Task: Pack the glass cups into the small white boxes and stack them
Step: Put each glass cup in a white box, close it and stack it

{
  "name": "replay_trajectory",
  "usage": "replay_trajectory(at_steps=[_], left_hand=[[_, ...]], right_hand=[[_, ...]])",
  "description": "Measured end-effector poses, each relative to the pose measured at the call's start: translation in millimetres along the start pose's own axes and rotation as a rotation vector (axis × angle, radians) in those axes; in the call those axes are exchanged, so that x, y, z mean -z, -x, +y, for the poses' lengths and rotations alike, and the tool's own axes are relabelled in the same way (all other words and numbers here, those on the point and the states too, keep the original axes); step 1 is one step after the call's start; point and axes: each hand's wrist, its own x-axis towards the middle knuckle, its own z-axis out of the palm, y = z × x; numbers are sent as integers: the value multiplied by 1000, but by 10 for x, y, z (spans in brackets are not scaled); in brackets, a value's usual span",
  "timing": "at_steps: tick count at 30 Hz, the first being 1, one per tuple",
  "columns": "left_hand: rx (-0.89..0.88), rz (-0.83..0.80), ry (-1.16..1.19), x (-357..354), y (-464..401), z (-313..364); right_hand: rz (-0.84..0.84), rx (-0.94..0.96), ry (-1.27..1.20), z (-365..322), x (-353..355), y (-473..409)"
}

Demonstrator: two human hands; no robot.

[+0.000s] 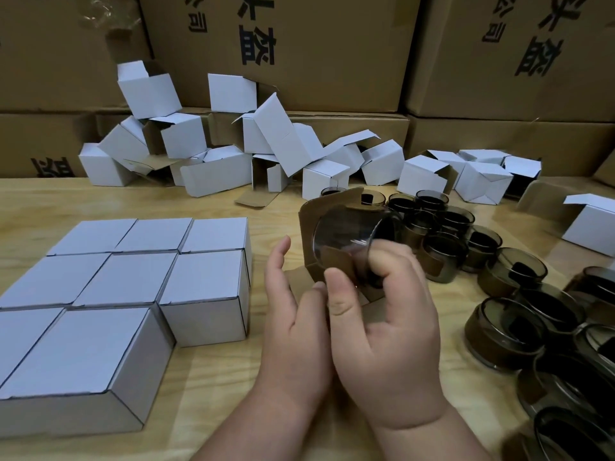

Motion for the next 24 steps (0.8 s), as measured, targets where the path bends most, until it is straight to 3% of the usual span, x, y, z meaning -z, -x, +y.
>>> replay_trajectory(at_steps=[10,24], left_hand=[[38,9,-7,-14,-19,-16],[59,8,91,-31,-27,-27]], right_hand=[[-126,-160,142,67,3,-9],[-129,-233,341,152,-43,6]])
